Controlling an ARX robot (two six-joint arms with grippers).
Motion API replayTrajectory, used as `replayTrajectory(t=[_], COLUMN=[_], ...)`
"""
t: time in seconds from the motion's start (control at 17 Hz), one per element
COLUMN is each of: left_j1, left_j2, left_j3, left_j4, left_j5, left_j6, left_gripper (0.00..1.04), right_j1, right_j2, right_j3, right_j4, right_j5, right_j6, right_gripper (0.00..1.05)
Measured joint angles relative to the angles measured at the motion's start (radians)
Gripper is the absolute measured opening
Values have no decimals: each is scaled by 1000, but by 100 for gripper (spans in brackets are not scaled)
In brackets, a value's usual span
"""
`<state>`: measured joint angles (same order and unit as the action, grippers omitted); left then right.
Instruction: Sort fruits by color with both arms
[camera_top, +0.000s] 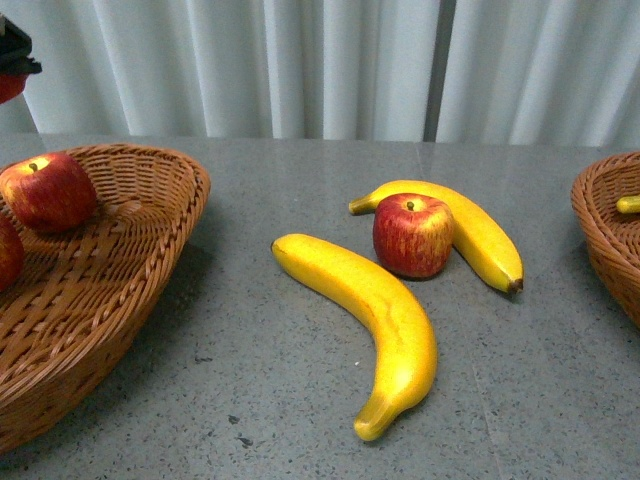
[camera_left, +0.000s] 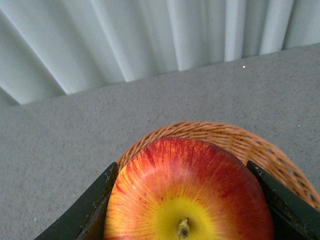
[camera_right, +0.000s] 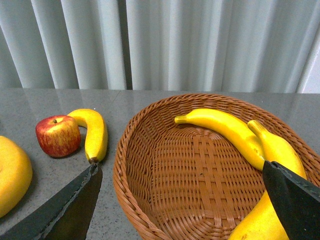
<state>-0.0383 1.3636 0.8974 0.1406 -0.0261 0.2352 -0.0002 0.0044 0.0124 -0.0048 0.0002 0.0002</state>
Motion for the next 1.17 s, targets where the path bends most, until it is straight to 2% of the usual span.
replayTrajectory(t=[0.41, 0.47, 0.59, 0.76, 0.94, 1.17], left_j1=[50, 56, 41, -13, -113, -316], left_j2=[195, 218, 216, 204, 189, 287], left_j3=[23, 23, 36, 76, 113, 174], left_j4=[-28, -37, -18, -25, -10, 10], left_j5=[101, 103, 111, 115, 117, 209], left_j6=[-82, -89, -93, -88, -69, -1], left_gripper=[67, 73, 97, 98, 98, 98], right_j1=[0, 0, 0, 0, 0, 0], right_j2=[0, 0, 0, 0, 0, 0], right_j3=[0, 0, 0, 0, 0, 0], right_j4=[0, 0, 0, 0, 0, 0], right_j5=[0, 0, 0, 0, 0, 0], right_j6=[0, 0, 0, 0, 0, 0], right_gripper=[98, 98, 98, 98, 98, 98])
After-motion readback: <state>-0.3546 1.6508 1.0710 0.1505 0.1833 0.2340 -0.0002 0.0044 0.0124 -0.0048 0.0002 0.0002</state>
